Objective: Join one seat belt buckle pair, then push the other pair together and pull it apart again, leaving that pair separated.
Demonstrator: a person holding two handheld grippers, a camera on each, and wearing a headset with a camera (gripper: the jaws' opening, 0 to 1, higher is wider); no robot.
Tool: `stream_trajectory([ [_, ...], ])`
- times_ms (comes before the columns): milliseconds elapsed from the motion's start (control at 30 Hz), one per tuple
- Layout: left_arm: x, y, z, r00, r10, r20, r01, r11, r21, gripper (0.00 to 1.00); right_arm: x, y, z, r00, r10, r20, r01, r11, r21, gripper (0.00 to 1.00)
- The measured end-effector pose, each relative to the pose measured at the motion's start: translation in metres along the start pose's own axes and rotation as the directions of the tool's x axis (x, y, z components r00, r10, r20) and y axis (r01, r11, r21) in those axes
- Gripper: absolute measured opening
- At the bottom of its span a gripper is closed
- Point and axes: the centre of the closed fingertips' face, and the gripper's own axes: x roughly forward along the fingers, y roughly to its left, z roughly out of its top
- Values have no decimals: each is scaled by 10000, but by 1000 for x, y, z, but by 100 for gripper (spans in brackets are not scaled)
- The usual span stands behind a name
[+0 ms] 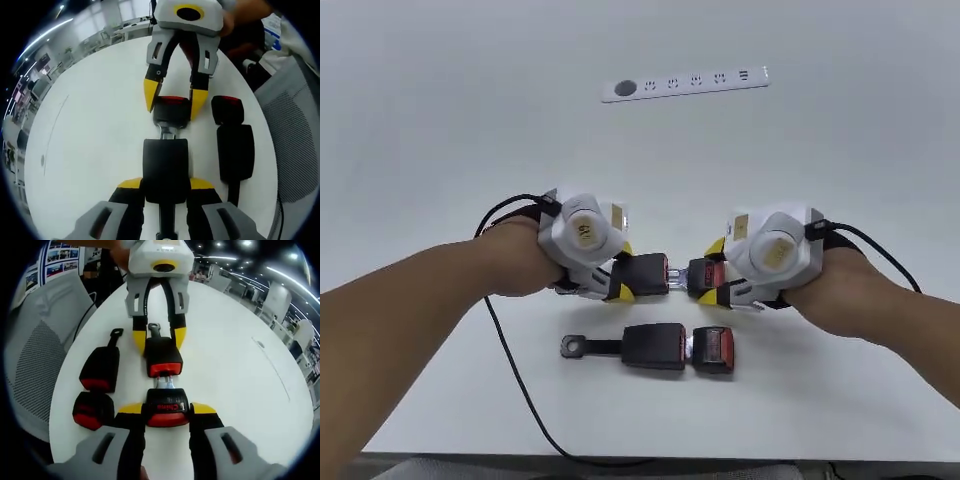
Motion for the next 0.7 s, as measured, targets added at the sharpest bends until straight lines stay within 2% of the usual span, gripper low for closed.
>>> stream_trajectory([
  [133, 0, 3, -3, 10000, -45, 39, 45, 10000, -30, 32, -5, 0, 1, 9995, 172, 274, -178, 9996, 211, 32],
  [300, 0, 2, 0, 9997, -205, 102, 203, 9997, 131, 31, -4, 0, 5, 9985, 362, 416, -369, 9992, 155, 31],
  [567, 1, 4, -2, 9991, -294, 289, 289, 9995, 153, 31, 5, -3, 6, 9976, 599, 359, -600, 9982, 23, 31],
  [700, 1, 4, -1, 9990, -314, 302, 312, 9995, 98, 31, 4, -1, 9, 9984, 492, 289, -492, 9988, -3, 31],
])
